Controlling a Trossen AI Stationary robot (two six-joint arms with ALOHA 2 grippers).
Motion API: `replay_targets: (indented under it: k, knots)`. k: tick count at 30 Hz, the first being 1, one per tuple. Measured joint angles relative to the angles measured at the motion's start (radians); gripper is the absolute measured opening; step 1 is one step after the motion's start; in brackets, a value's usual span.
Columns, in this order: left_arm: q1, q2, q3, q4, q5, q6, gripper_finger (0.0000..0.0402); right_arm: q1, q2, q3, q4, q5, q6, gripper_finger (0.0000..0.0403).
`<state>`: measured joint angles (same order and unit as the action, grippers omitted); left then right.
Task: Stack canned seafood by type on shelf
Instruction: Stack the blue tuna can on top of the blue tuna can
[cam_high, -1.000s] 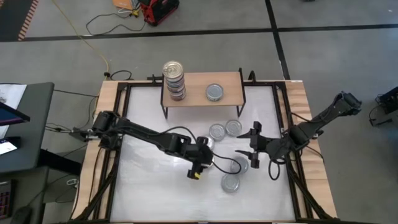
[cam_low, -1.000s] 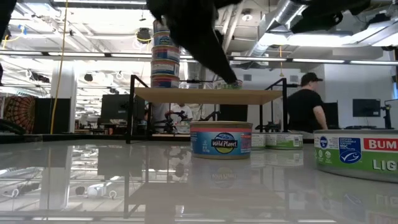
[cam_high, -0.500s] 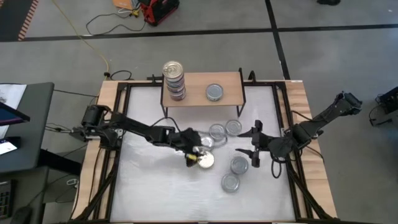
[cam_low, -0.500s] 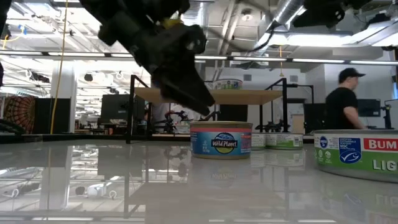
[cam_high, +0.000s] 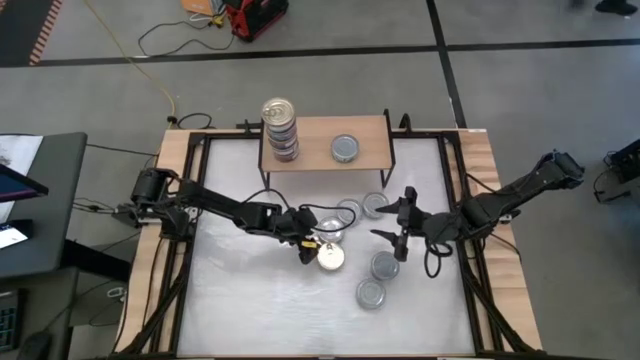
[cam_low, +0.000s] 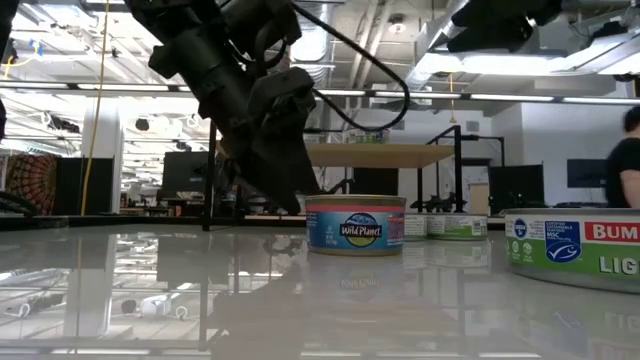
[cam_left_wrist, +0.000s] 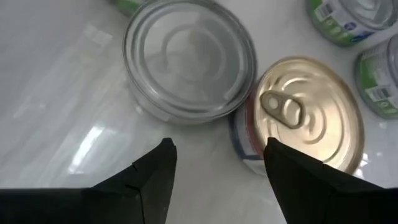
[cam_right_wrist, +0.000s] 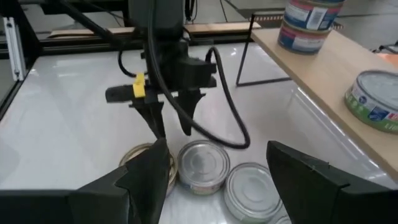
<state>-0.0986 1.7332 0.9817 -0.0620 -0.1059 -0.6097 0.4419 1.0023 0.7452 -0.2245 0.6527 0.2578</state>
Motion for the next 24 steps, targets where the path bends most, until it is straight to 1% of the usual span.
replay_targets:
  k: [7,11,13,18,22,24]
  knots:
    - [-0.012,0.000,0.000,0.012,0.005,-0.056,0.0192,0.002,0.000,0.000,0.002,-0.001,-0.004,0.0291]
    - [-0.035,0.000,0.000,0.011,-0.005,-0.088,0.0180,0.002,0.000,0.000,0.002,-0.001,-0.004,0.0291]
    - [-0.050,0.000,0.002,0.004,-0.021,-0.102,0.0177,0.002,0.000,0.000,0.002,-0.001,-0.005,0.0291]
    - [-0.081,0.000,0.035,-0.034,-0.100,-0.111,0.0174,0.002,0.000,0.000,0.002,-0.001,-0.008,0.0291]
    - [-0.086,0.000,0.047,-0.046,-0.113,-0.141,0.0174,0.002,0.000,0.000,0.015,-0.002,-0.011,0.0291]
    - [-0.091,0.001,0.054,-0.065,-0.137,-0.160,0.0173,0.006,0.000,0.000,0.037,-0.003,-0.024,0.0291]
